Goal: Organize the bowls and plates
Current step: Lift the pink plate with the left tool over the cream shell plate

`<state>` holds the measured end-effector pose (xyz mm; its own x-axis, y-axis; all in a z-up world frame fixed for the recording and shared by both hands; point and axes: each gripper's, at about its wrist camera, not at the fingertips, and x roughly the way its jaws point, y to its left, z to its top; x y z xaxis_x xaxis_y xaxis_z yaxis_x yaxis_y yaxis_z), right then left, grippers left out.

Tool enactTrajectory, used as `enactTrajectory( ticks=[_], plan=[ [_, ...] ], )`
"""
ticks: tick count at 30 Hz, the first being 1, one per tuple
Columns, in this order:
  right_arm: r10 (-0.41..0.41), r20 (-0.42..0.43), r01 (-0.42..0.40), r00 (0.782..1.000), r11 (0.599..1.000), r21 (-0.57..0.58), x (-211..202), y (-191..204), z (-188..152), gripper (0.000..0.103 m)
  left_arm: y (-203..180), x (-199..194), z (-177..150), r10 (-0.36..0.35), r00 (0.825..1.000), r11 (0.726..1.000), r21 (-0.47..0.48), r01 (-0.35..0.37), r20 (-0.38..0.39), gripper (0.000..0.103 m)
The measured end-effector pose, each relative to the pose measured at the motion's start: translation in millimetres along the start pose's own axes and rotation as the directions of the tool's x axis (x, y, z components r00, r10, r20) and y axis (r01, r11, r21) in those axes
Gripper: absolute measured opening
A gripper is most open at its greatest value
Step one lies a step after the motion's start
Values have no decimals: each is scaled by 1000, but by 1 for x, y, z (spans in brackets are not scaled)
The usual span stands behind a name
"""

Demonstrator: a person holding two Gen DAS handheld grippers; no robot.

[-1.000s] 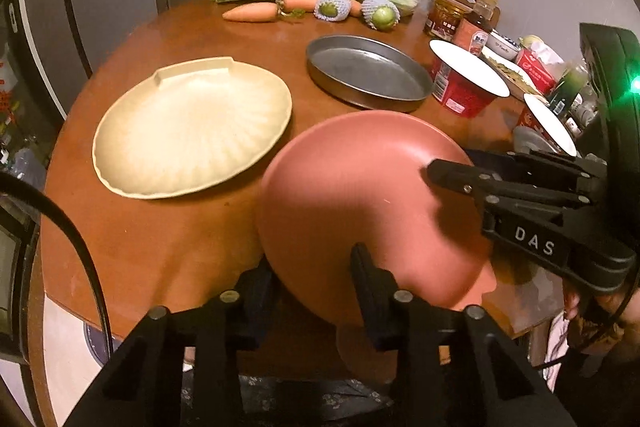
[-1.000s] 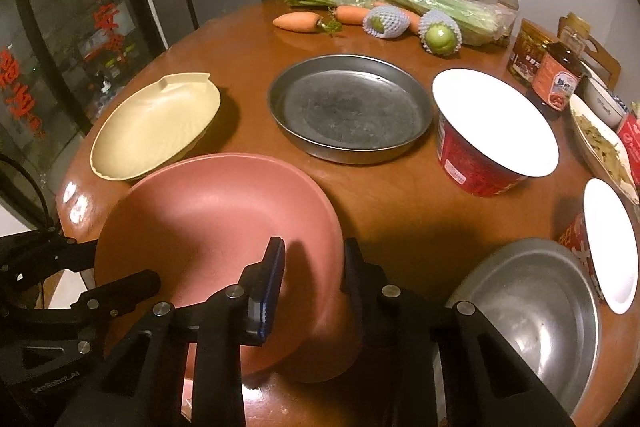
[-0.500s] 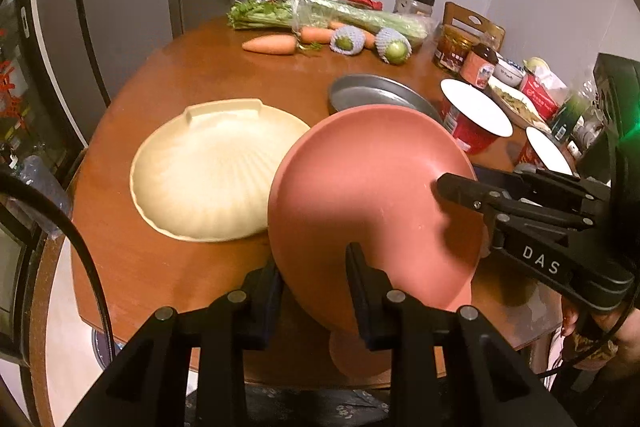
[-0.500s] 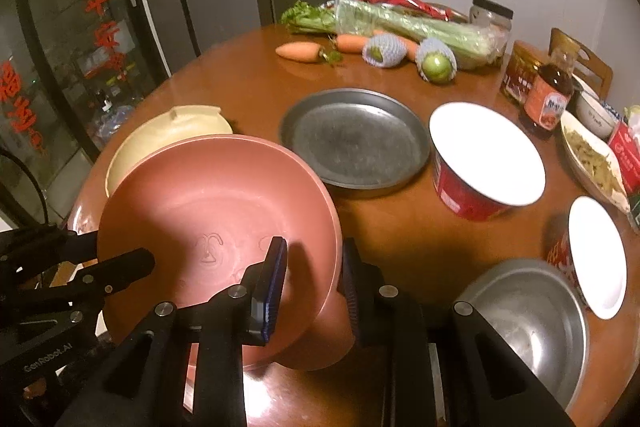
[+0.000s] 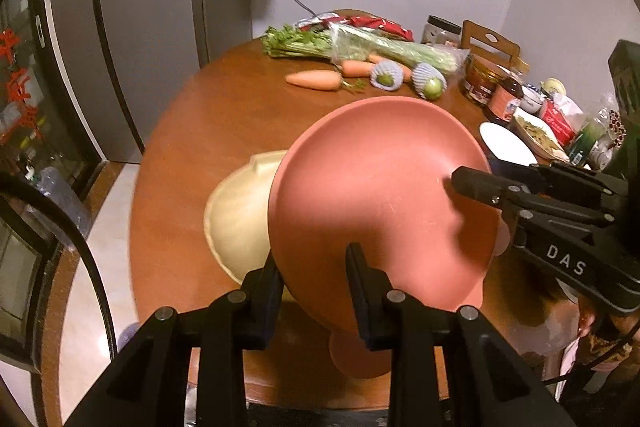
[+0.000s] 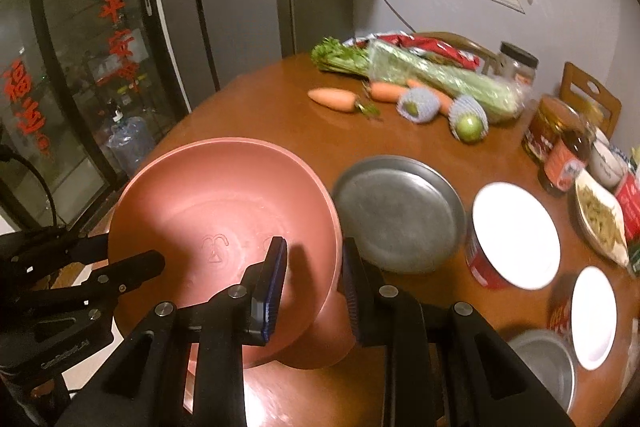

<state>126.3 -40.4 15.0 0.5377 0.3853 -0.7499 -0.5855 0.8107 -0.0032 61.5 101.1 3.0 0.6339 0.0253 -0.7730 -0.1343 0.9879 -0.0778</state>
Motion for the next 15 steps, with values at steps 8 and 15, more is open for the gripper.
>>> enactTrajectory(
  ticks=[8, 15],
  plan=[
    [6, -8, -6, 1000, 1000, -8, 20, 25, 23, 28, 30, 8, 14, 39, 999, 999, -1, -39, -20, 31],
    [17, -55, -17, 998, 1000, -7, 43, 39, 29, 28, 50, 27, 21, 63, 997, 998, 0, -63, -51, 31]
  ],
)
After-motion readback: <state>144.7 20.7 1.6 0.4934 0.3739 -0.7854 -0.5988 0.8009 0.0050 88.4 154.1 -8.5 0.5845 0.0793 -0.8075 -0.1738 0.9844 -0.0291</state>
